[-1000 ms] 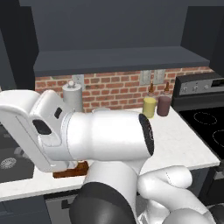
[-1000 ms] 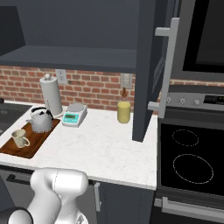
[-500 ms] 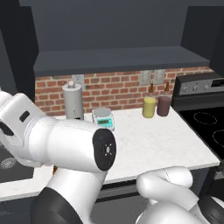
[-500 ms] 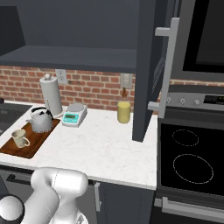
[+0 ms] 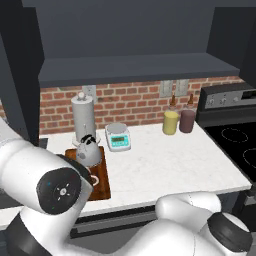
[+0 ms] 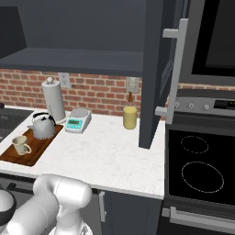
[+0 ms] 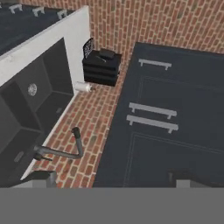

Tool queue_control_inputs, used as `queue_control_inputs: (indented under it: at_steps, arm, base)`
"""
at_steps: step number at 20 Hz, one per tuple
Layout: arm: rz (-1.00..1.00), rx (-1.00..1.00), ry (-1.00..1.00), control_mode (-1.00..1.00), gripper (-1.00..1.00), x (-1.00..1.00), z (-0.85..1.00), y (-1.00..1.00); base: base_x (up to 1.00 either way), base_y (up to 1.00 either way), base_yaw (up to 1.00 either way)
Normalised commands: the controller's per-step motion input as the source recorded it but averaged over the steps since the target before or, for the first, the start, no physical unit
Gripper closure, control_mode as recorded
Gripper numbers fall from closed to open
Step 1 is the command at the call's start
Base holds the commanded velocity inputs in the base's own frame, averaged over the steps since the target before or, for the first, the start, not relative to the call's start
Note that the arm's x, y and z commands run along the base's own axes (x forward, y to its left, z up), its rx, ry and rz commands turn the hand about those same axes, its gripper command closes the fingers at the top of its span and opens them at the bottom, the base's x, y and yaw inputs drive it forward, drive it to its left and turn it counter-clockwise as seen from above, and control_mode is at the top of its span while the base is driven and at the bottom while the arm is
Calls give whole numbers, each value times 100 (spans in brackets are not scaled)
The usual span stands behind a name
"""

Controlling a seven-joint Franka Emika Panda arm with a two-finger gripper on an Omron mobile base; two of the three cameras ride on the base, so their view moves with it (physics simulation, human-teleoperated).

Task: Pick the kettle from the counter and place it on the tray. Then pick the mug from the cabinet and place it on the tray. Then close the cabinet doors.

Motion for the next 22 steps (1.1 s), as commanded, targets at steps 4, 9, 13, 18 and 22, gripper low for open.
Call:
queue_control_inputs:
  at_steps: [4, 9, 13, 18, 22]
  arm:
    - [-14, 0, 0, -100, -100, 41, -8, 6]
    - [-10, 0, 0, -100, -100, 31, -7, -10]
    - [-10, 0, 0, -100, -100, 23, -6, -30]
    - [-10, 0, 1, -100, -100, 18, -4, -40]
    - [-10, 0, 1, -100, -100, 16, -1, -42]
  base:
    - [0, 0, 0]
    - [0, 0, 0]
    - [0, 0, 0]
    - [0, 0, 0]
    - [0, 0, 0]
